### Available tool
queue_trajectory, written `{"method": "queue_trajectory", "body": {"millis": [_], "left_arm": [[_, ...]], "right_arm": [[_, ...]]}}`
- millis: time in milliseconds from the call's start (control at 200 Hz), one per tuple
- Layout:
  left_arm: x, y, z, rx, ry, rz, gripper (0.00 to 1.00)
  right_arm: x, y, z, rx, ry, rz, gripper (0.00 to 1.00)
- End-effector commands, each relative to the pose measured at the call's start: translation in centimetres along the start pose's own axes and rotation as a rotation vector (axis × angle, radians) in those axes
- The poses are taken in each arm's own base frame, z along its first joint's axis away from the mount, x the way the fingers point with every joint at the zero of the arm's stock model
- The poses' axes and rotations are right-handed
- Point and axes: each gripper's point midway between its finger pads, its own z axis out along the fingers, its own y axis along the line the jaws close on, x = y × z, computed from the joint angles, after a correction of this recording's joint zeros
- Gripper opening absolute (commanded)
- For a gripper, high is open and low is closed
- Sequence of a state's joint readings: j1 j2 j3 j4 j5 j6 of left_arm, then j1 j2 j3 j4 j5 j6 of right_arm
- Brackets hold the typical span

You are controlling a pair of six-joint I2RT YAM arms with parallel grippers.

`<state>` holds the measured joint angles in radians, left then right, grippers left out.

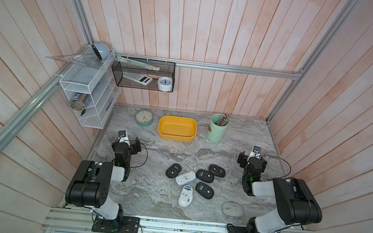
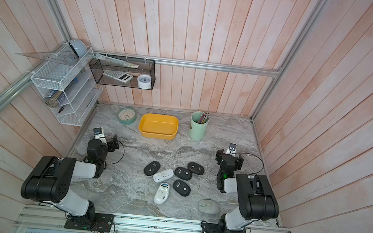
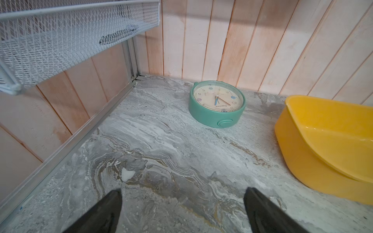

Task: Put the mouse in the storage box
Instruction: Pick up the mouse from the center of the board.

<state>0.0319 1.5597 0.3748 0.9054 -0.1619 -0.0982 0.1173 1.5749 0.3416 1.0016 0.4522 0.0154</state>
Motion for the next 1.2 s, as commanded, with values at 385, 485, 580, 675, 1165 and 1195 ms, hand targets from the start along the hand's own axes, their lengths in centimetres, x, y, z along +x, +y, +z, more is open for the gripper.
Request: {"method": "queue_trajectory", "body": {"millis": [385,485,580,675,1165,1195], "left_arm": [[-0.4,0.0,-0.1,0.001,-0.019,-0.008,1.0],[-0.3,0.0,-0.1,0.001,-0.017,-0.009,1.0],[-0.4,-0.1,-0.2,0.009,-0.021,-0.005,1.0],[-0.6,0.0,-1.1,0.012,-0.066,-0.008,1.0],[-10.0,-2.8,-11.3,0.121,-0.196,-0.215,1.0],[-10.6,-2.9,-11.7,0.134,-0.194,-0.248,1.0]], "right_arm": [[-0.4,0.4,0.2,-0.019,-0.006,0.016,0.98],[-0.3,0.4,0.2,-0.019,-0.006,0.016,0.98],[-0.3,0.4,0.0,-0.024,-0.01,0.012,0.98],[-0.5,0.9,-1.2,-0.058,-0.067,0.003,0.98],[-9.5,5.3,-12.7,-0.131,-0.361,-0.004,0.98],[-10.1,5.3,-13.3,-0.159,-0.337,0.026,0.98]]}}
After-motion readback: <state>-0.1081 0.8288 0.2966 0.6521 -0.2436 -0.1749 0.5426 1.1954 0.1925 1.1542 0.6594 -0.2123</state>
